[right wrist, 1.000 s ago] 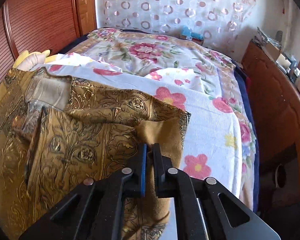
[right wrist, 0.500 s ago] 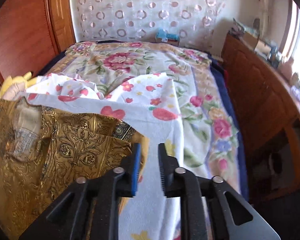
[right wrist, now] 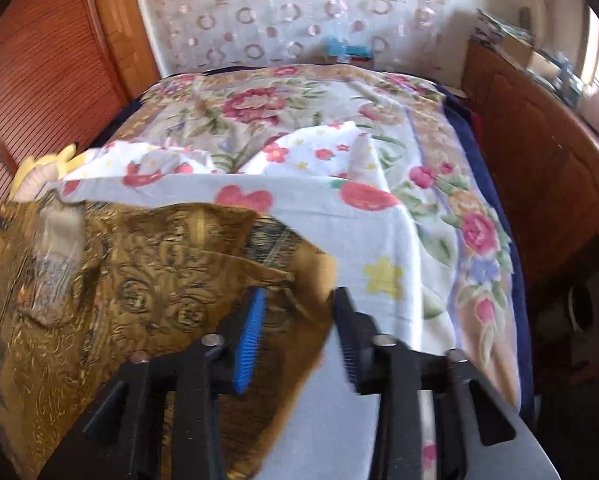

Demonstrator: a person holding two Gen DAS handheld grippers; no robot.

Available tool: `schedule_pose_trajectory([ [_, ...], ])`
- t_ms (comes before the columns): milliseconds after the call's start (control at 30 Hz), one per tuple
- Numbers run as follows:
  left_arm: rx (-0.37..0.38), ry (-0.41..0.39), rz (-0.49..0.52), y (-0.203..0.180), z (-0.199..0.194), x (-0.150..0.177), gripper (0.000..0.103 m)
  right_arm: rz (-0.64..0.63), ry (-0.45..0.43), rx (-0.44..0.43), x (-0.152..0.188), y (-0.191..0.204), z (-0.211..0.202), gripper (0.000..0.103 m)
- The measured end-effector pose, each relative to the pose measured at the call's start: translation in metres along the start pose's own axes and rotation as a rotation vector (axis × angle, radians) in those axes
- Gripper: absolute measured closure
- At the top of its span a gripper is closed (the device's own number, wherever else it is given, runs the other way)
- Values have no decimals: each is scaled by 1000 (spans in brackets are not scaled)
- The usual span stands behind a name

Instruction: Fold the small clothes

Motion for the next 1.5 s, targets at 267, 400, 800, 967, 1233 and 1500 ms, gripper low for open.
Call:
schedule_pose_trajectory([
  [267,-1,12,40,-6,8,-5,57,-102,-293,59,-55,16,-59,100],
  [400,5,21,40,-8,10,-3,77,-143,-241,98,-60,14,-45,100],
  [800,-6,-99,86,-27,-30,-13,101,-113,-141,105,-54,4,-27,100],
  [967,0,-171,95,-40,-63,-19,101,-123,-227,82,-32,25,-64,101],
  [1233,11,-280,96,-55,-131,-2,101,-117,-334,18,26,42,-124,101],
  [1500,25,-304,92,-65,-170,61,101,-100,-366,-32,118,49,-157,101],
])
Point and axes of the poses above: each gripper's, at about its wrist camera, not at the fingertips, and z roughly the way its jaws point, y to its left, x to its underside, the point moved 7 cm from there along z, roughly the way its jaws point, and after that the axes turned 1 degree about z, right-handed, at the moved point
